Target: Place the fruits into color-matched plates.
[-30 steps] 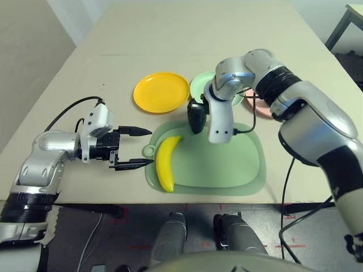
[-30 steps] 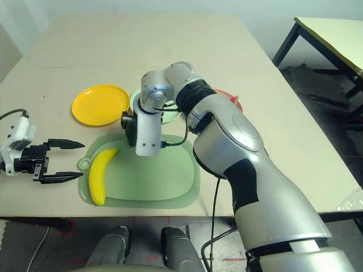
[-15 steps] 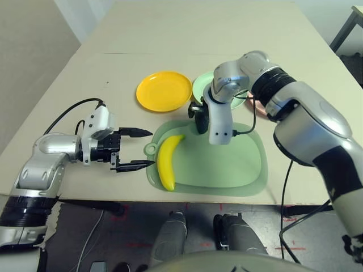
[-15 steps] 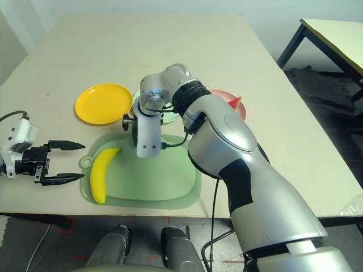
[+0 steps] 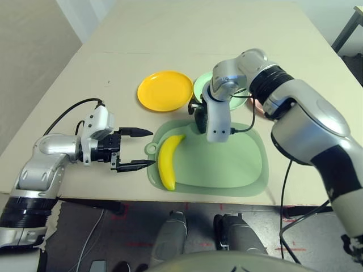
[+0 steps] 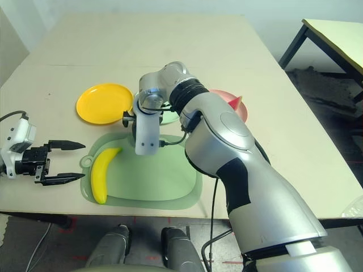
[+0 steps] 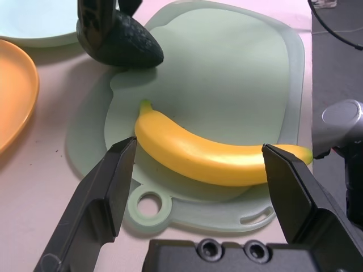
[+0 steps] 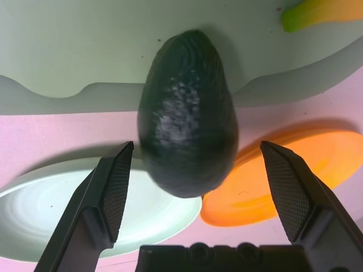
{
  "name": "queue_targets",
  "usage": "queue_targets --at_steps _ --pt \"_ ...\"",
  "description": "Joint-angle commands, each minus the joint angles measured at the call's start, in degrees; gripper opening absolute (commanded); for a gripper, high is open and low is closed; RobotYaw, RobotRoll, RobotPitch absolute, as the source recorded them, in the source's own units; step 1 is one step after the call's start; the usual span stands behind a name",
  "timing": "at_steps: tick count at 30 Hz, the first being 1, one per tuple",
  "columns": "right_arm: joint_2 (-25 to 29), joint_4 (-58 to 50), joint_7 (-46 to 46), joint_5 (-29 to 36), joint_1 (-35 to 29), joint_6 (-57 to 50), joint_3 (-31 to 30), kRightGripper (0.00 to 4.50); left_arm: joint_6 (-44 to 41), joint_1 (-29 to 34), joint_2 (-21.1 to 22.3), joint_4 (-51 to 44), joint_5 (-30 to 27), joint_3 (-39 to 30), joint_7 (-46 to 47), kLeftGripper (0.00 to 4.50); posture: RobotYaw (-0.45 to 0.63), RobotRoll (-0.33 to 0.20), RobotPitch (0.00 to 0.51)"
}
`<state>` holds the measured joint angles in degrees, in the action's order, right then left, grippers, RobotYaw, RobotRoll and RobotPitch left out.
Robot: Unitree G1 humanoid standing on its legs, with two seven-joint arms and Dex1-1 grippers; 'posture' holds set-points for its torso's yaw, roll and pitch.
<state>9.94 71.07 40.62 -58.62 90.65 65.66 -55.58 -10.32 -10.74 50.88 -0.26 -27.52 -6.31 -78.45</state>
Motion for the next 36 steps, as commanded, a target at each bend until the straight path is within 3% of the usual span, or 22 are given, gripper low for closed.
queue_targets --at_steps 1,23,29,36 --pt "-0.69 0.46 -0.94 -0.82 -0.67 -0.55 -1.03 4.49 -1.61 0.69 0.13 -0.94 -1.28 -1.56 0.85 4.50 0.20 0.000 0.152" --pt "-1.50 1.69 -0.29 -1.07 -1.64 -2.07 -1.06 4.49 -2.95 0.82 -1.04 -2.25 -1.52 -2.89 7.53 4.50 0.22 0.000 0.156" --pt "-1.19 1.83 0.59 -0.64 -1.91 -1.69 -0.85 3.11 -2.30 1.02 -0.95 -2.34 -1.32 -2.86 7.52 4.50 0.21 0.000 0.155" --pt "-0.10 1.75 4.11 1.91 -1.07 0.58 0.76 3.11 -1.72 0.01 -0.89 -0.80 -0.86 -2.43 7.11 4.50 0.19 0.000 0.148"
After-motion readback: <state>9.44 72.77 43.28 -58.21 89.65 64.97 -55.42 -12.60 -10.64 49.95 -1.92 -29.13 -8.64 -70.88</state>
